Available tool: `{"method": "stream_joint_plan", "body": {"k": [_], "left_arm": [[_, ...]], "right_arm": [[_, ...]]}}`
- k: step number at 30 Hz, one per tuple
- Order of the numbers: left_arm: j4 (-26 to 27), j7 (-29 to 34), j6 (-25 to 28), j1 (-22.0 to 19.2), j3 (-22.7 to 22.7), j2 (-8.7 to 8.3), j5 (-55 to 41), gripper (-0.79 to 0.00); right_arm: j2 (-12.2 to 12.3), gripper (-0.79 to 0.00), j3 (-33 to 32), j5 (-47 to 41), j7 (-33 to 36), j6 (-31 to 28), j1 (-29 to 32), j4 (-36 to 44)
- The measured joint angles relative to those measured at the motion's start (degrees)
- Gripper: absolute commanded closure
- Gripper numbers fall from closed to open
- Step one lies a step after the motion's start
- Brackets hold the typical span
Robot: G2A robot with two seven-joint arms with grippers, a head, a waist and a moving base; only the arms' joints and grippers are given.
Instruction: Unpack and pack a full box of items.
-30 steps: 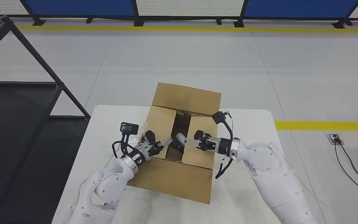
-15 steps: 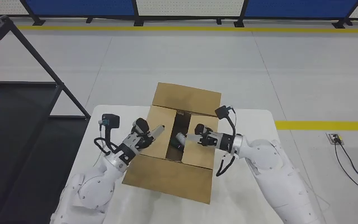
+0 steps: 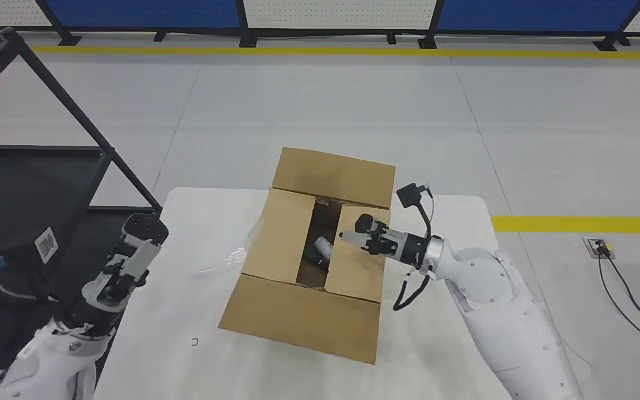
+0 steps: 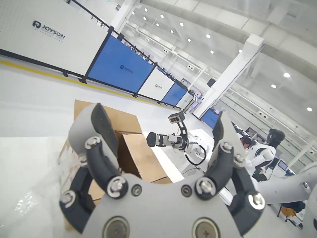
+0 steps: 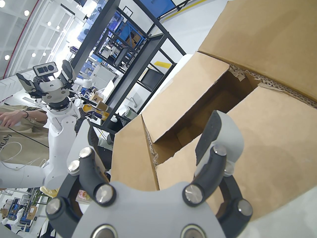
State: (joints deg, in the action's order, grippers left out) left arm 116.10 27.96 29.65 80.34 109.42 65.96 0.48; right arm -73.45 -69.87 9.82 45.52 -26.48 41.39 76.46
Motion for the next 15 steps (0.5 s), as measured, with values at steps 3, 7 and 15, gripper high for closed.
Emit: {"method": "stream_joint_plan", "body": {"k": [3, 7, 15], "left_arm": [[0.03, 3.81, 2.59, 2.54, 4.14, -0.48, -2.1, -0.785], [0.1, 4.95, 6.24, 3.16, 5.39, -0.61, -2.5, -0.785], [-1.22, 3.77, 3.57, 2.52, 5.55, -0.67, 0.52, -0.785]], "right_arm": [[-0.02, -0.785, 0.0, -0.1, -0.4, 0.35, 0.2, 0.01], [-0.39, -0.785, 0.79, -2.84, -2.72, 3.47, -0.64, -1.42], [-1.83, -0.785, 0.77, -10.81, -10.08, 6.86, -9.65, -15.8]]}}
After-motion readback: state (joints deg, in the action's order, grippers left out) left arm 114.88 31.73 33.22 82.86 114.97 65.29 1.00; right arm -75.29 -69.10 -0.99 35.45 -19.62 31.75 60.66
